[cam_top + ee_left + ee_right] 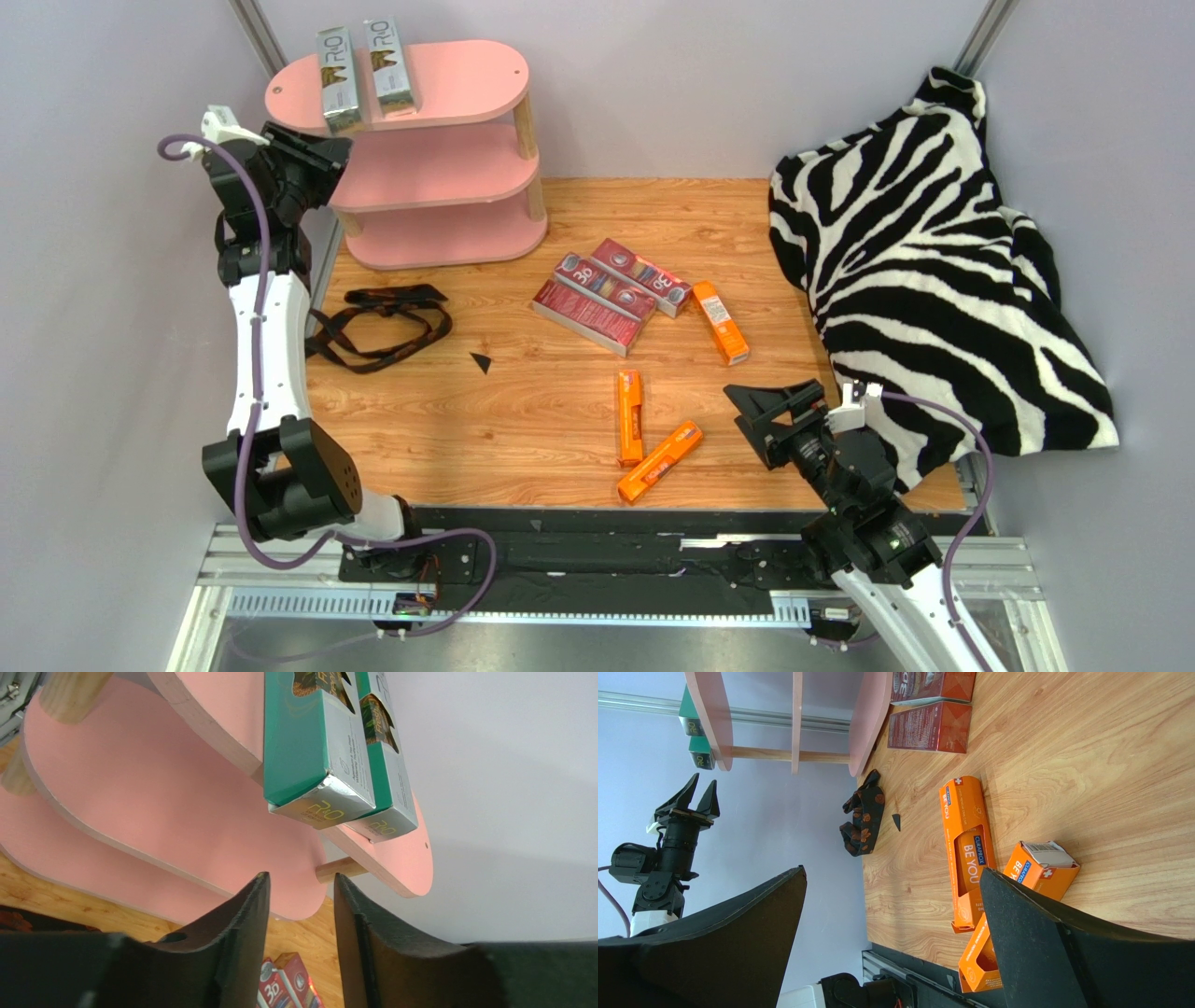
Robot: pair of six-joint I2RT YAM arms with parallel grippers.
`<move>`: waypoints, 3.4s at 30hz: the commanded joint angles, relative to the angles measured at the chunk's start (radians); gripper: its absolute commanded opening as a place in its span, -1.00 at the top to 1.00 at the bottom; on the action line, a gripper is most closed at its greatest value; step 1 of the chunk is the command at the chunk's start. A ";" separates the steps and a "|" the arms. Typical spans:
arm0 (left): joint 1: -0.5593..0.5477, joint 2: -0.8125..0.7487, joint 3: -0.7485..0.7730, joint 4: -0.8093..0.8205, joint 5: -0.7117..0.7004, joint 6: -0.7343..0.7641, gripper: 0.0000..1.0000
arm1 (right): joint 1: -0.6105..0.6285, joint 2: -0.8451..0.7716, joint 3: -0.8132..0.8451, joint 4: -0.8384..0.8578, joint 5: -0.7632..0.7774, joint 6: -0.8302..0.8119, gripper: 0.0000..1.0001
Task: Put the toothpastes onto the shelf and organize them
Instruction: Place the toothpaste on the shelf, then pick up the toothpaste from the center of the board.
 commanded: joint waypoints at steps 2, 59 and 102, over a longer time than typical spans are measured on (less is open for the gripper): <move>-0.064 0.003 0.101 -0.021 -0.100 0.142 0.23 | 0.001 -0.011 0.004 0.011 -0.016 0.007 -0.99; -0.251 -0.183 0.039 0.117 -0.036 0.288 -0.68 | 0.000 -0.054 0.189 -0.279 0.145 -0.214 -1.00; -1.183 0.210 -0.177 -0.439 -0.258 0.293 -0.59 | 0.000 0.257 0.317 -0.256 0.116 -0.429 -0.99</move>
